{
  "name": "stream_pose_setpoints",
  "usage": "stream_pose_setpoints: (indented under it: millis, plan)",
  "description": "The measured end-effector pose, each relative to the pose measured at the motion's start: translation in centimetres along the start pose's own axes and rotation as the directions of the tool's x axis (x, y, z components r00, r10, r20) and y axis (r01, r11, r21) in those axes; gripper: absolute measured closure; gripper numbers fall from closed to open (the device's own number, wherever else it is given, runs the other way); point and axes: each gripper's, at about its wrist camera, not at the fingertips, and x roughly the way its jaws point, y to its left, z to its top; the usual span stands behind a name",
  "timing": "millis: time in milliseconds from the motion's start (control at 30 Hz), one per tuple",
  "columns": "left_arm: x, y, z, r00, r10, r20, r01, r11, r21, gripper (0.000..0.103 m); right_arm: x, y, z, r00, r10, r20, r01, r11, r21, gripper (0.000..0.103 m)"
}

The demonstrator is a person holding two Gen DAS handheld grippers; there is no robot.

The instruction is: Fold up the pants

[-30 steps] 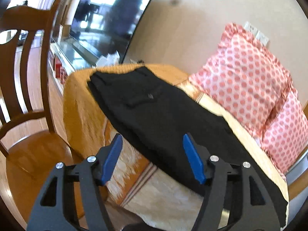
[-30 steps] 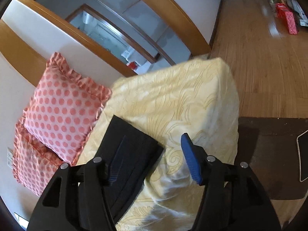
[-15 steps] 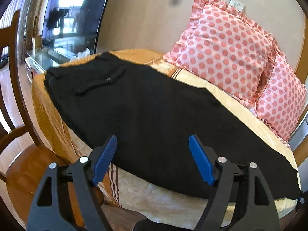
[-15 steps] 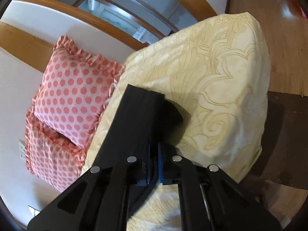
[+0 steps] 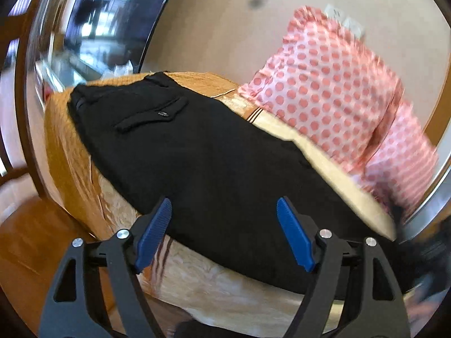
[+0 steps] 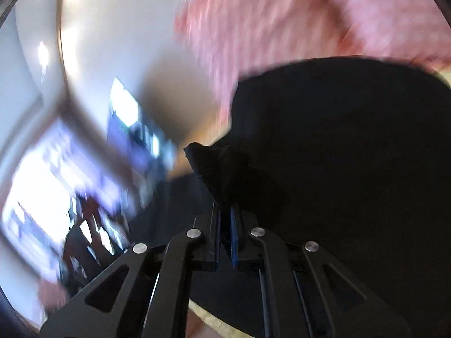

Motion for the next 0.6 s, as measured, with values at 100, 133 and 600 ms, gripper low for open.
stream_pose_setpoints:
  millis: [100,133,600]
  plan:
    - [-1.7,2.3,0.4,0.999,-0.034,0.004,0.034,0.996,-0.084,0.026,3.9,0.3,-1.8,0.996,0.017,-0.089,-0.014,0.999,0.034,0.097]
    - [-2.5,3.5,0.5,0.999,-0.035,0.013,0.037,0.993,-0.114,0.026,4.0,0.7,-1.6,0.997,0.019,-0.074,-0.017,1.0,0.026,0.097]
    - [-0.8,4.6,0.4,0.997,-0.063,-0.053,0.057,0.993,-0.105,0.026,6.8,8.3,-4.1,0.991,-0.068,-0.119,0.013,0.912,-0.409,0.053]
